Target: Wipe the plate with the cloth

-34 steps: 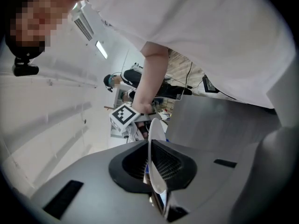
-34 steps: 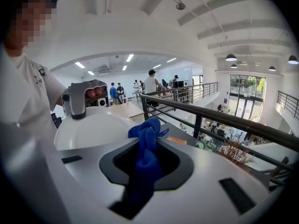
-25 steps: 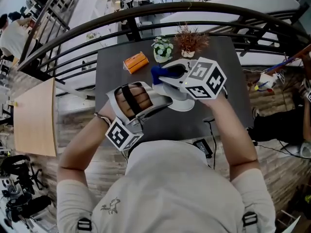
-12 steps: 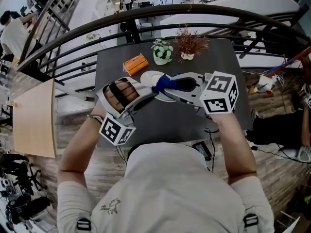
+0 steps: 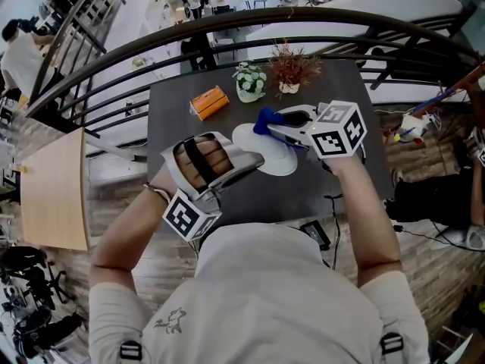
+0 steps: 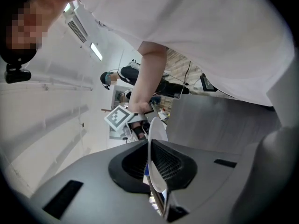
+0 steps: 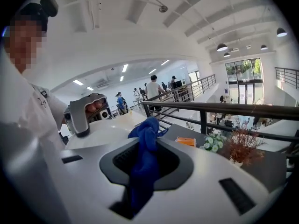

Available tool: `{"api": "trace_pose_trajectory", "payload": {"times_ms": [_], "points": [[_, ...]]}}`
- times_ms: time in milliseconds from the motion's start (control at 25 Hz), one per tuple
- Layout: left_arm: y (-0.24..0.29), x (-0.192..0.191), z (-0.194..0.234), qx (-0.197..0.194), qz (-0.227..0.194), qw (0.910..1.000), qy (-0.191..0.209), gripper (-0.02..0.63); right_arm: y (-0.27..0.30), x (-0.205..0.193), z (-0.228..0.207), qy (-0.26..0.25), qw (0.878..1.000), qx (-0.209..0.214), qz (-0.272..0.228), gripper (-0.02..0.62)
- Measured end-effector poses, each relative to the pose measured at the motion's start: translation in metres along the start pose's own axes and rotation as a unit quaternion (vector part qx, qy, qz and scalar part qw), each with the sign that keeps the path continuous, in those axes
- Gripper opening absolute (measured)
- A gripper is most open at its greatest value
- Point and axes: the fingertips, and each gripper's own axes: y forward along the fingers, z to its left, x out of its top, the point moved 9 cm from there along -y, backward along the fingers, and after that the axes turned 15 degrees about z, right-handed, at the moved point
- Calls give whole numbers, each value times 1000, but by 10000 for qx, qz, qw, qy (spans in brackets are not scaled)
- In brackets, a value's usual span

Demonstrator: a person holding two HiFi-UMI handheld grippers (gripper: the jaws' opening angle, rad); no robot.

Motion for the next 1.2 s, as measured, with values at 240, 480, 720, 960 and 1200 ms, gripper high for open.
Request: {"api": "trace_pose_trajectory", "payload": {"times_ms": [240, 480, 720, 960, 1200], "points": [[3, 6, 0, -16, -104, 9999, 53, 23, 8, 29, 26, -511, 9987, -66, 5, 71], [6, -15, -9, -124, 312, 9994, 1, 23, 1, 37, 62, -649, 9965, 360, -391, 71], [7, -43, -13, -192, 756, 9968, -186, 21, -5, 7, 42, -92, 9973, 498, -529, 71], [-3, -29, -5, -9, 575, 9983, -128, 23, -3, -22, -6, 567, 9973, 326, -327, 71], [9, -6, -6, -23, 243, 9997, 53, 23, 14, -12, -21, 563, 9982, 151, -153, 71]]}}
